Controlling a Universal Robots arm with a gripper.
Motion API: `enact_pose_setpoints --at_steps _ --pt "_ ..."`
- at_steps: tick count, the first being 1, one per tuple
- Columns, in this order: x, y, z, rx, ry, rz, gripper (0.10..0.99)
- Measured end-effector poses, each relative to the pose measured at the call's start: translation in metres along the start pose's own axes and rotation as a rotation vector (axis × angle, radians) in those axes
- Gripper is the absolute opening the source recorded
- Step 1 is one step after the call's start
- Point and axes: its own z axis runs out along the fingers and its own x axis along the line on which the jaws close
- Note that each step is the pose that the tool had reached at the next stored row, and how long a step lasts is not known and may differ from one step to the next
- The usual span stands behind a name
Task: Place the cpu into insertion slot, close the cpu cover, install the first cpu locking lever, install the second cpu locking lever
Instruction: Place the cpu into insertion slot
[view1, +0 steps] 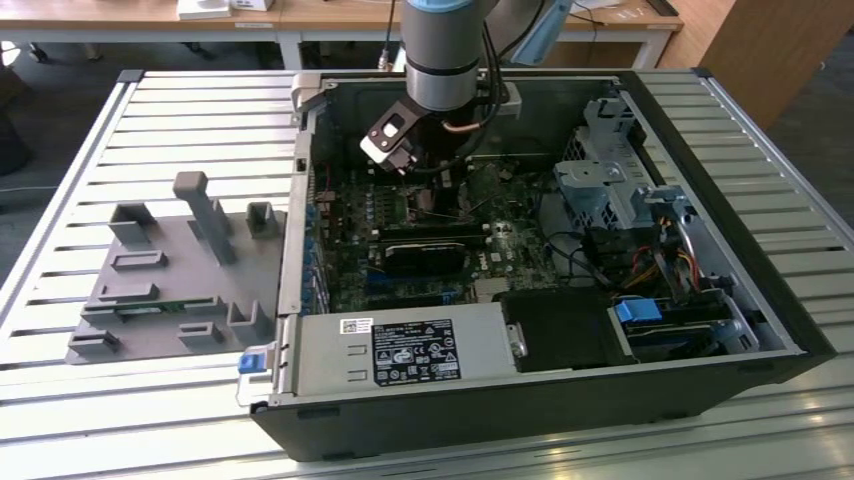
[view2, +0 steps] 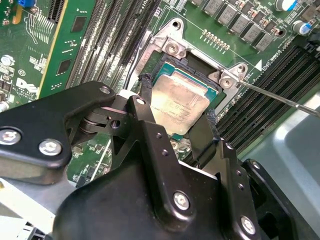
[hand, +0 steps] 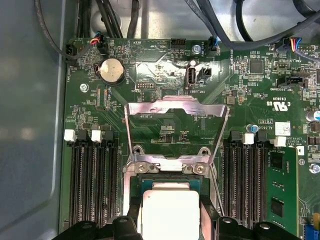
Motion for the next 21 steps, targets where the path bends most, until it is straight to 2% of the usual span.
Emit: enact_pose_setpoints --at_steps 15,18,19,21 --pt "0.0002 -0.0001 0.0023 0.0 0.0 0.0 0.541" --pt "0.0002 -0.0001 0.0024 0.0 0.0 0.0 0.553" --pt "0.0002 -0.0001 0.0023 0.0 -0.0001 0.0 0.616" --pt "0.0002 -0.0001 0.0023 0.0 -0.0001 0.0 0.616"
